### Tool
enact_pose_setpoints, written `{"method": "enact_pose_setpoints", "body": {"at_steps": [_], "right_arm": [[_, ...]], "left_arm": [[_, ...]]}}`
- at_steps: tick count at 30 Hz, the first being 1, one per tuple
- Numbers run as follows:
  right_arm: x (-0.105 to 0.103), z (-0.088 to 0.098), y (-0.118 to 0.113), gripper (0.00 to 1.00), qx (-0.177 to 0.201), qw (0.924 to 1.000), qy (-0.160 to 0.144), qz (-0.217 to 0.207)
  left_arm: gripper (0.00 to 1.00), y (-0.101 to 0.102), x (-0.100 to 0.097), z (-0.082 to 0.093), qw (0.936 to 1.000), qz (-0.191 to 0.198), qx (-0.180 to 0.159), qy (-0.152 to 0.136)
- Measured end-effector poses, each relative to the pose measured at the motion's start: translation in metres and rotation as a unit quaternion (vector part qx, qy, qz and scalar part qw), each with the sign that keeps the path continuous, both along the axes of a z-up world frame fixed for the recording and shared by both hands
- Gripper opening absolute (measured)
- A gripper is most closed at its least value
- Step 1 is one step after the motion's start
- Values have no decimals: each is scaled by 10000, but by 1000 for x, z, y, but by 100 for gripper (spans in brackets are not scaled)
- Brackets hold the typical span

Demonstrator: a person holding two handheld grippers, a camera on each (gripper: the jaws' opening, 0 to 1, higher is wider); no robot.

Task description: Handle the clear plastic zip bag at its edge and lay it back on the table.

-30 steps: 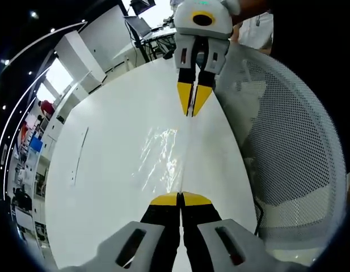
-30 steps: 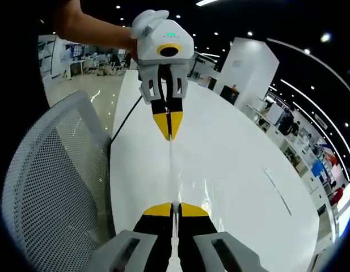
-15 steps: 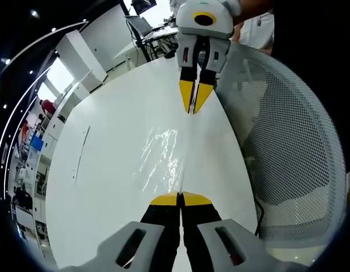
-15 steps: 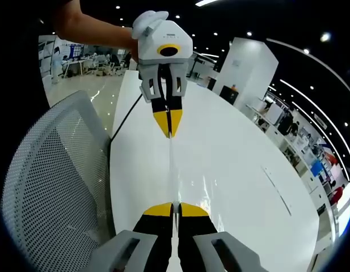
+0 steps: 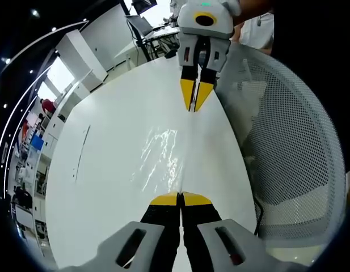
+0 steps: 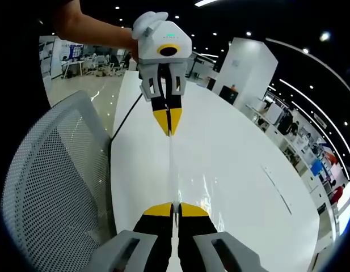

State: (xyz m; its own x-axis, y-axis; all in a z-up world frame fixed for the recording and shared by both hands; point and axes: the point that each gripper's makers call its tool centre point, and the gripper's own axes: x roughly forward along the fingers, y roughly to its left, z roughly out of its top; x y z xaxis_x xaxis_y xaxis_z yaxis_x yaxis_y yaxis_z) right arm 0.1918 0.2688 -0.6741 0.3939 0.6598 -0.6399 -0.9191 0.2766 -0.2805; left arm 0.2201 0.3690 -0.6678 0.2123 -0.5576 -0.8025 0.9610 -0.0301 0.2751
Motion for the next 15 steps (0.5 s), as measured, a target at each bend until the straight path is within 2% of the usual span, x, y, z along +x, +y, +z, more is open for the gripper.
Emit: {"method": "enact_pose_setpoints", "body": {"at_steps": [15], "right_arm": [[-1,-1,-4,0,5,10000,22,-17]], "left_arm": [[0,3,1,1,10000,29,-4,4]]}}
